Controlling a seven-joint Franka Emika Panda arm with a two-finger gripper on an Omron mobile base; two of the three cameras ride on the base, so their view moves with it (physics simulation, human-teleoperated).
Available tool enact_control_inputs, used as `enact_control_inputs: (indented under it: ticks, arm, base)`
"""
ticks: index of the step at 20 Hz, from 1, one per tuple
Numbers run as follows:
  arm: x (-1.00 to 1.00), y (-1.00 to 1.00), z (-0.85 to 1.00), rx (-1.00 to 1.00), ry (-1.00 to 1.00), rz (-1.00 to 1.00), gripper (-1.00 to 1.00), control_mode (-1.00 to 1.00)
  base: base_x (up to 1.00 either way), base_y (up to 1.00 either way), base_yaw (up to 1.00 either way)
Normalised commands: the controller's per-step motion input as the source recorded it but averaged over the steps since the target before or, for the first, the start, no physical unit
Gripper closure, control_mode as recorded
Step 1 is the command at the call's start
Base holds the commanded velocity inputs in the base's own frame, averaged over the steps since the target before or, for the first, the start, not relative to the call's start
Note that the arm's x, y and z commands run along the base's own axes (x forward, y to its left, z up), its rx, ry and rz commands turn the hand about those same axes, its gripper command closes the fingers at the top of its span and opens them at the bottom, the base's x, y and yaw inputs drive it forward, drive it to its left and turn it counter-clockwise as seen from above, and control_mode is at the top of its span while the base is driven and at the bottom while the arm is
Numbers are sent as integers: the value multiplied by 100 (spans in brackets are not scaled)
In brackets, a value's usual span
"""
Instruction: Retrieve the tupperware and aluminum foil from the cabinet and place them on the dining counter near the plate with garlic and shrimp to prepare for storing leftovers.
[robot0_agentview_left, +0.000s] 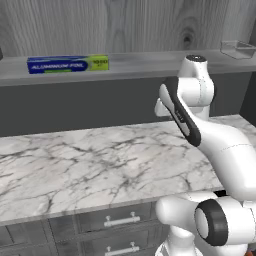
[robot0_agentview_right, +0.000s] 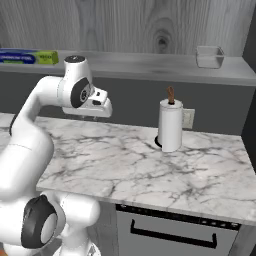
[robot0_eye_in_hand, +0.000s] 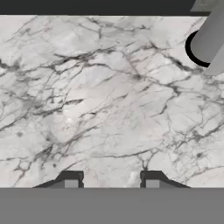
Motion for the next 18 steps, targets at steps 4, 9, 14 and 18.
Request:
enact_control_inputs:
  ticks: [4, 9, 14, 18]
  arm:
    - [-21, 16, 12, -1, -18, -6, -100, -100]
    - [-19, 48, 57, -1, -29, -24, -100, -100]
    - [-22, 53, 18, 11, -13, -37, -100, -100]
    - [-30, 64, 36, 22, 0, -42, -100, -100]
  base:
    - [0, 0, 0]
    - [0, 0, 0]
    - [0, 0, 0]
    - [0, 0, 0]
